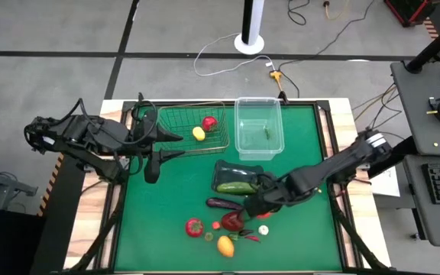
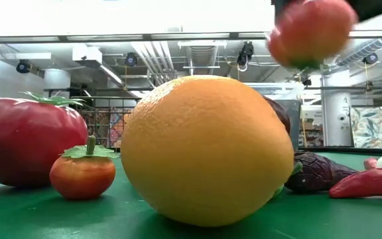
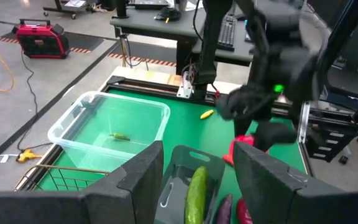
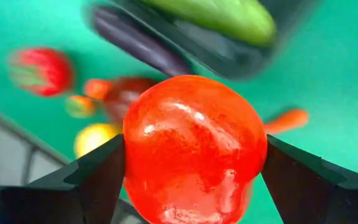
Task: Sort produce into baskets
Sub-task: Put the apple into the wire basket
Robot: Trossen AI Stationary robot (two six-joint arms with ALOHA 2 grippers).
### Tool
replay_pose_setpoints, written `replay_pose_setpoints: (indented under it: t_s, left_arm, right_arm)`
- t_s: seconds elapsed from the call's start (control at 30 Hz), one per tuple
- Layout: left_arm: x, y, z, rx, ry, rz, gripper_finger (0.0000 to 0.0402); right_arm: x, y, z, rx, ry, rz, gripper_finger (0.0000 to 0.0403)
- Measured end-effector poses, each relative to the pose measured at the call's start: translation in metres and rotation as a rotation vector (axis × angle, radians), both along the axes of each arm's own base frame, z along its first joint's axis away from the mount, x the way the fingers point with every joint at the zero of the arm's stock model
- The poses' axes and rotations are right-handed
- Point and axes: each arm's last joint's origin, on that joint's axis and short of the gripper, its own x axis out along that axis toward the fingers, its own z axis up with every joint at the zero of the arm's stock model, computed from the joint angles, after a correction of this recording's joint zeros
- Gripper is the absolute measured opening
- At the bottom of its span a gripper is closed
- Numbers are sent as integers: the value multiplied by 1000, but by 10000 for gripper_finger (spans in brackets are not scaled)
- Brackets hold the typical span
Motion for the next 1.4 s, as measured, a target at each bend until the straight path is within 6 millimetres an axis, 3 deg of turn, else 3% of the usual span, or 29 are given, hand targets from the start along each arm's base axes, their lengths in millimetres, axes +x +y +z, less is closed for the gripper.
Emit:
replay_pose_setpoints:
  t_s: [0.1, 0.23, 0.43, 0.6, 0.87, 1.1, 1.4]
  left_arm:
    - [0, 0, 0, 7, -2, 16, 176]
    - [0, 3, 0, 38, -11, 92, 176]
    - [-1, 5, 1, 29, -33, 179, 176]
    - [-1, 5, 1, -8, -42, 194, 176]
    - [17, -1, -8, 9, -5, 193, 176]
    - [31, -5, -17, -5, 32, 207, 176]
    - [33, -6, -20, -6, 45, 222, 176]
  right_arm:
    - [0, -13, 29, -64, -129, -12, 320]
    - [12, -47, 57, -181, -261, -27, 320]
    - [40, -112, 82, -373, -384, 61, 320]
    - [61, -165, 90, -544, -406, 146, 320]
    - [104, -221, 70, -616, -326, 292, 321]
    - [141, -233, 50, -600, -271, 386, 343]
    - [159, -244, 29, -548, -138, 420, 355]
